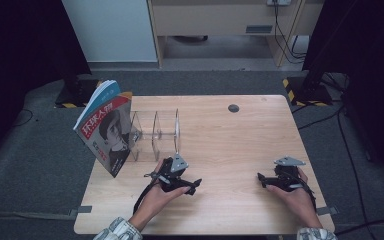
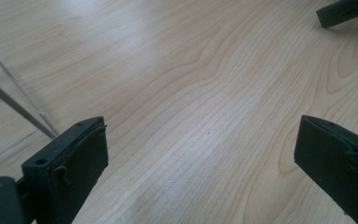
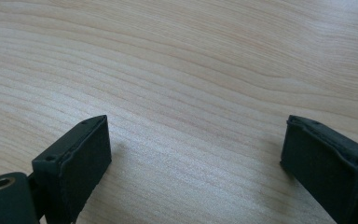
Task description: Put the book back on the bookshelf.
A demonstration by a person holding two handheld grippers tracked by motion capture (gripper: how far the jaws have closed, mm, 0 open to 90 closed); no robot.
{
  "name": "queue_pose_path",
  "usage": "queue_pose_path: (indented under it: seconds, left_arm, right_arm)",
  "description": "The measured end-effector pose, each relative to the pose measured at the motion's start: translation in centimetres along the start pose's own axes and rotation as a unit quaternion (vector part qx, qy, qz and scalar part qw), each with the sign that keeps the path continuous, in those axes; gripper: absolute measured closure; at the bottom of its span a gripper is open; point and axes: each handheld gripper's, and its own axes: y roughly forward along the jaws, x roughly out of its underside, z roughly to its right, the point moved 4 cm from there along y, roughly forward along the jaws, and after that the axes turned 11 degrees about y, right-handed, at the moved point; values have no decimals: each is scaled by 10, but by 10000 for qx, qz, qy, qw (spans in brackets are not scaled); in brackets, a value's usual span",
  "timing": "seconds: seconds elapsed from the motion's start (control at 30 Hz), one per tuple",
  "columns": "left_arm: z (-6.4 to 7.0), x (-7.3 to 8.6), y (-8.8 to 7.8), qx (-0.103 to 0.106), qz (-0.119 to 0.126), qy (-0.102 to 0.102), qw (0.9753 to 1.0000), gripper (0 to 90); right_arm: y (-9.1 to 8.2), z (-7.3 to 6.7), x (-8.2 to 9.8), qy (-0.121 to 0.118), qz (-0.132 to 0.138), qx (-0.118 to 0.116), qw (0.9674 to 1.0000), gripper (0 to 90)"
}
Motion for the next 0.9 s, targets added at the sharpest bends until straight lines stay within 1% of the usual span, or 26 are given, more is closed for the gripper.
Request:
queue_pose_path:
  seconds: [0.13,0.17,0.3,0.37,0.43,0.5,0.53,0.63,0.7,0.8,0.83,0.87,0.9]
  left_arm:
    - [5,1,6,64,-87,57,9999,24]
    - [8,1,9,74,-159,75,9998,27]
    - [12,1,15,104,-210,107,9997,33]
    - [16,-1,20,168,-233,109,9995,33]
    - [18,-1,21,191,-249,104,9995,33]
    - [20,0,24,241,-307,130,9992,33]
    - [23,1,29,279,-396,135,9987,34]
    - [25,1,33,254,-462,168,9985,34]
    - [26,0,37,247,-461,143,9985,35]
    - [28,-3,44,277,-470,129,9984,37]
    - [29,-4,49,295,-530,146,9981,36]
    - [29,-4,49,295,-530,146,9981,36]
    - [30,-4,53,312,-564,149,9978,36]
  right_arm:
    - [0,0,0,2,9,6,10000,84]
    - [0,0,0,2,4,1,10000,84]
    - [0,0,0,-1,5,9,10000,84]
    - [0,0,0,9,2,10,10000,84]
    - [0,0,0,-1,5,9,10000,84]
    - [0,0,0,7,2,10,10000,84]
    - [0,0,0,8,1,10,10000,84]
    - [0,0,0,10,1,11,10000,83]
    - [0,0,0,10,1,9,10000,84]
    - [0,0,0,9,1,10,10000,84]
    - [0,0,0,5,3,12,10000,84]
    - [0,0,0,5,3,12,10000,84]
    - [0,0,0,16,1,11,10000,83]
